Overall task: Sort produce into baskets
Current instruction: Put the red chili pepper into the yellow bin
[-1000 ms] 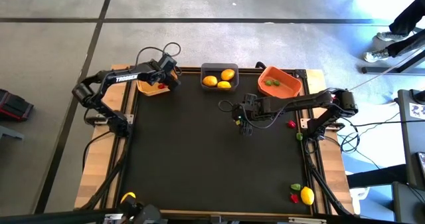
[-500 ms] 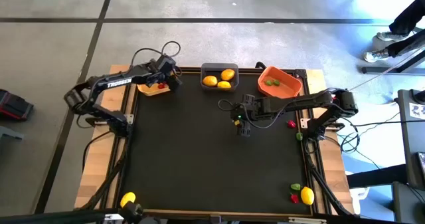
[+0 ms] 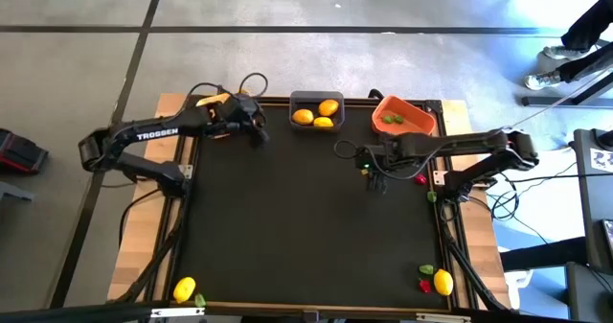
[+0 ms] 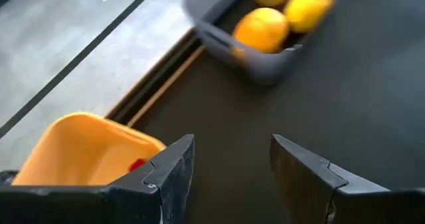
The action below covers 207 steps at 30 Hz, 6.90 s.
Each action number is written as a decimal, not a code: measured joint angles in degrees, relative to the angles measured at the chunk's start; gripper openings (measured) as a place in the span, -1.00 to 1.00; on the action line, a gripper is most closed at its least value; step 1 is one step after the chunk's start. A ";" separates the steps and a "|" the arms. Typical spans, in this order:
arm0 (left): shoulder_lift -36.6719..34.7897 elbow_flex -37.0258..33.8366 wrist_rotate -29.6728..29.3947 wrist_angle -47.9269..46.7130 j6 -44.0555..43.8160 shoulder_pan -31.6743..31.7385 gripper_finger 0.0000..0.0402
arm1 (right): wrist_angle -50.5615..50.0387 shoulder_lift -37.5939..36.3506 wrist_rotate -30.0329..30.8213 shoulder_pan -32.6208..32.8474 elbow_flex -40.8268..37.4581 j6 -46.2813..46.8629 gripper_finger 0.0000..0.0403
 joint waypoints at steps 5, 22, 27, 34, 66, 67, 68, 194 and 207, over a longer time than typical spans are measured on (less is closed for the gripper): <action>0.13 0.00 -0.01 0.12 -1.23 -4.64 -0.05 | -7.01 -2.12 1.35 -0.04 0.02 3.29 0.12; 0.15 0.00 -0.06 0.58 -0.98 -11.37 -0.05 | -16.74 -2.11 1.79 -0.04 -4.36 8.08 0.12; 0.15 0.00 -0.07 0.59 -0.25 -11.36 -0.05 | -16.85 -2.11 -0.92 -1.30 -8.71 10.88 0.12; 0.15 0.00 -0.09 1.01 0.18 -11.35 -0.05 | -16.77 -2.11 -4.35 -7.02 -13.00 12.22 0.12; 0.15 0.00 -0.11 1.05 0.13 -11.34 -0.05 | -10.13 2.54 -7.29 -16.07 -25.03 10.63 0.12; 0.15 0.00 -0.11 1.05 0.13 -11.34 -0.05 | -9.75 2.98 -7.27 -16.55 -25.03 10.61 0.12; 0.15 0.00 -0.11 1.05 0.13 -11.34 -0.05 | -9.54 3.40 -7.28 -17.04 -25.03 10.49 0.12; 14.23 0.00 7.48 53.20 40.57 -28.61 -0.13 | 82.75 -0.85 -41.27 -11.10 -15.52 11.94 -0.79; 14.23 0.00 7.85 53.14 39.29 -28.67 -0.32 | 83.02 -1.06 -42.00 -11.32 -15.52 11.86 -0.45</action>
